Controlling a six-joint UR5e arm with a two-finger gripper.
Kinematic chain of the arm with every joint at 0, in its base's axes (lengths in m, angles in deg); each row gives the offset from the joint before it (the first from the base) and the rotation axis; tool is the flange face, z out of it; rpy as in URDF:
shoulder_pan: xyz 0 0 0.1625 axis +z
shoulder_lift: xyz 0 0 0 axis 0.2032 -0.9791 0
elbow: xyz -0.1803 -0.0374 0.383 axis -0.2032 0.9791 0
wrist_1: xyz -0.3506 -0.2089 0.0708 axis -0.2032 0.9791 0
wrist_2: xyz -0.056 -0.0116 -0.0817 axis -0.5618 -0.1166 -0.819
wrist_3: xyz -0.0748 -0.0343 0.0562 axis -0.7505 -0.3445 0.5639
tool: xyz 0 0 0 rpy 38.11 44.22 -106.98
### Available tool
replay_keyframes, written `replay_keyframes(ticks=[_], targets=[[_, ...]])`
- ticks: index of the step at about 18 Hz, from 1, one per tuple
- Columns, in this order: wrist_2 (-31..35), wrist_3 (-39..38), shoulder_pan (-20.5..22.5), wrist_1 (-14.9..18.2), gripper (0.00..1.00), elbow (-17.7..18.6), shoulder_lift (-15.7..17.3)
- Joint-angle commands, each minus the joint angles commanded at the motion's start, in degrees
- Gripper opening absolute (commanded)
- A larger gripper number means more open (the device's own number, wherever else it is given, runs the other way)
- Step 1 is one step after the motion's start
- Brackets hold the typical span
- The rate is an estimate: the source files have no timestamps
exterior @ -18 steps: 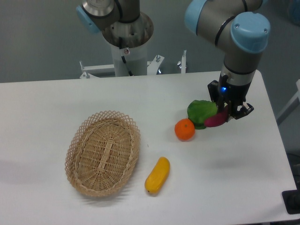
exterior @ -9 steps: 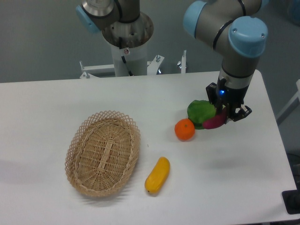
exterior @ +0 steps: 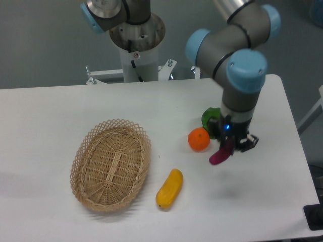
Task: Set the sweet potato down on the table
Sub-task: 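Carry the sweet potato toward the yellow fruit and lower it to the table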
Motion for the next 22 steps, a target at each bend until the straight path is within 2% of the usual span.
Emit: replay_keyframes(ticks=[2, 4, 6, 8, 15, 19, 20, 21, 22], targets=[[0.09, -2.81, -0.09, -3.33, 0.22, 0.09, -2.81], [0.7, -4.49, -0.88, -8.24, 0.22, 0.09, -5.27], [0.88, -4.15, -1.67, -10.55, 0.22, 0.09, -6.51], [0.97, -4.06, -1.94, -11.17, 0.23, 0.26, -7.3], [2.81, -1.34, -1.94, -13.54, 0.27, 4.22, -7.83], [3.08, 1.13, -1.94, -13.63, 0.29, 5.1, -7.75], [3.08, 1.13, -1.94, -13.63, 0.38, 5.1, -7.57], [3.08, 1.13, -1.94, -13.89, 0.57, 4.92, -7.48], [3.08, 1.21, -1.94, -13.98, 0.88, 4.75, -7.4]])
